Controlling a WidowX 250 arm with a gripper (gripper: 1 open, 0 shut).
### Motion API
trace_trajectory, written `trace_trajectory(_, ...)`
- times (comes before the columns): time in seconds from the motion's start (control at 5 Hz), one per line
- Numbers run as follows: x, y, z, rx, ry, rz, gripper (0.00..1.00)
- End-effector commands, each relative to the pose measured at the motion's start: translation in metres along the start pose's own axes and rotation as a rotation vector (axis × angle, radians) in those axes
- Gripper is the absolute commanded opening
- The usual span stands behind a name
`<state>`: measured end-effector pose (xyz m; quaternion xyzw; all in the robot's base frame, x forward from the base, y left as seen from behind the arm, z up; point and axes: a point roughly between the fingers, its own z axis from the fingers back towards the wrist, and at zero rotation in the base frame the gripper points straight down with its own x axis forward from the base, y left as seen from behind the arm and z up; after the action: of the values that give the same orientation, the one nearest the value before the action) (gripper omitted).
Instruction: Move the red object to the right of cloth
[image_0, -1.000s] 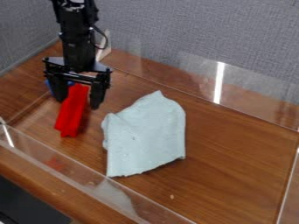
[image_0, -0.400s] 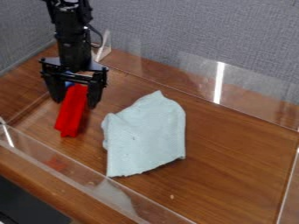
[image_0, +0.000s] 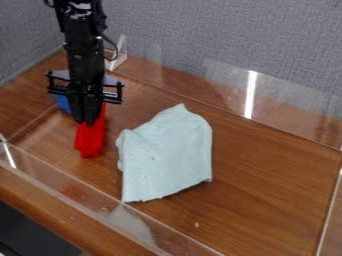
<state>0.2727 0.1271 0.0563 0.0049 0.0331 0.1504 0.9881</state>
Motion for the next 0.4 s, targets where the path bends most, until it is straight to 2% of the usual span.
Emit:
trace_trajectory(0.0,0.0,0.0,0.019,0.006,-0.05,-0.006,0.0)
trace_trajectory(0.2,-0.002,-0.003,0.031,0.003,-0.07,-0.019,0.0)
